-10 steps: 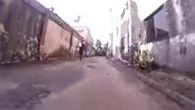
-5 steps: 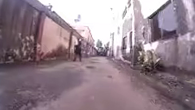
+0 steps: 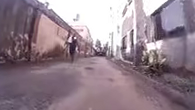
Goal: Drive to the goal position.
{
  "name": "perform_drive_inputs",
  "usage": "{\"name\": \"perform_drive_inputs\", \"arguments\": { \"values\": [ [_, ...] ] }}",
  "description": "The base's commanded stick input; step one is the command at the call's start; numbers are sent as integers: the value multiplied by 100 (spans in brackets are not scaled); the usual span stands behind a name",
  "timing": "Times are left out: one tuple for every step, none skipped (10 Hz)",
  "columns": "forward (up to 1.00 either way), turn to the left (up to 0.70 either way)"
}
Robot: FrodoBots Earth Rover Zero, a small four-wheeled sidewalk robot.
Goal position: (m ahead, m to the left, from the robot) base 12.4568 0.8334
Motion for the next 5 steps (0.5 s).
{"name": "perform_drive_inputs", "arguments": {
  "values": [
    [70, -33],
    [70, -6],
    [70, 1],
    [70, 1],
    [70, 1]
  ]
}}
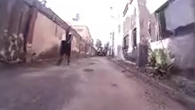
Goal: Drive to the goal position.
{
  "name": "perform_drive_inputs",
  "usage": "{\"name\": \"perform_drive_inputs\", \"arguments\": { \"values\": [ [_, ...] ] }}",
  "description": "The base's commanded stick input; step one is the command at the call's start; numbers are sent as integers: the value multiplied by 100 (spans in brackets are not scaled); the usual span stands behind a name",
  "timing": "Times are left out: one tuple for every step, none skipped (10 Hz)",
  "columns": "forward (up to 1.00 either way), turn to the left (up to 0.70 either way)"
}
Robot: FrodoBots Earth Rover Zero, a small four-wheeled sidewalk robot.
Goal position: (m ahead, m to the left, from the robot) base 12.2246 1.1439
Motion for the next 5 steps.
{"name": "perform_drive_inputs", "arguments": {
  "values": [
    [70, 1],
    [70, 1],
    [70, 1],
    [70, 1],
    [70, 1]
  ]
}}
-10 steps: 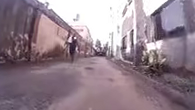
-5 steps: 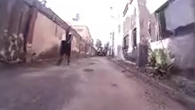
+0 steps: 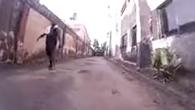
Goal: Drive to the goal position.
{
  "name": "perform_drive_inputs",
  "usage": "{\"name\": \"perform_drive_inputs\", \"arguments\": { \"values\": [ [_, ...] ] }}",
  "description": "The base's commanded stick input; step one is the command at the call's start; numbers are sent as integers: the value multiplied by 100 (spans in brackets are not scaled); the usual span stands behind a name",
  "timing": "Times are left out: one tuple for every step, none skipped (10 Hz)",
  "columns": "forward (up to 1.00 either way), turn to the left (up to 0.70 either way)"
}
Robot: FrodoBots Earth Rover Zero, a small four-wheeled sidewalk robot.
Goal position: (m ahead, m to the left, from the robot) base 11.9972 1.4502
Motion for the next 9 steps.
{"name": "perform_drive_inputs", "arguments": {
  "values": [
    [70, 1],
    [70, 1],
    [70, 1],
    [70, 1],
    [70, 1],
    [70, 1],
    [70, 1],
    [70, 1],
    [70, 1]
  ]
}}
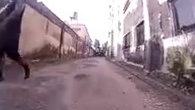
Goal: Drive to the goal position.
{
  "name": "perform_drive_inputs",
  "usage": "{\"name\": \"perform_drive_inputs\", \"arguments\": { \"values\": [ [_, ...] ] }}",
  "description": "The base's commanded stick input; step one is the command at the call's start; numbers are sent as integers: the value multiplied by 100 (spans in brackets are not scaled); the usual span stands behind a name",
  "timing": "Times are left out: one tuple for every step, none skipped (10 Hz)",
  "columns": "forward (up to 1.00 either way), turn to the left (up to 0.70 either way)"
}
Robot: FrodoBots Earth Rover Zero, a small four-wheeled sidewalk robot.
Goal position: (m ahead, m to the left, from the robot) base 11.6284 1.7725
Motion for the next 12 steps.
{"name": "perform_drive_inputs", "arguments": {
  "values": [
    [70, 1],
    [70, 1],
    [70, 1],
    [70, 1],
    [70, -17],
    [70, -21],
    [70, -22],
    [70, 1],
    [70, 1],
    [70, 1],
    [70, 1],
    [70, 1]
  ]
}}
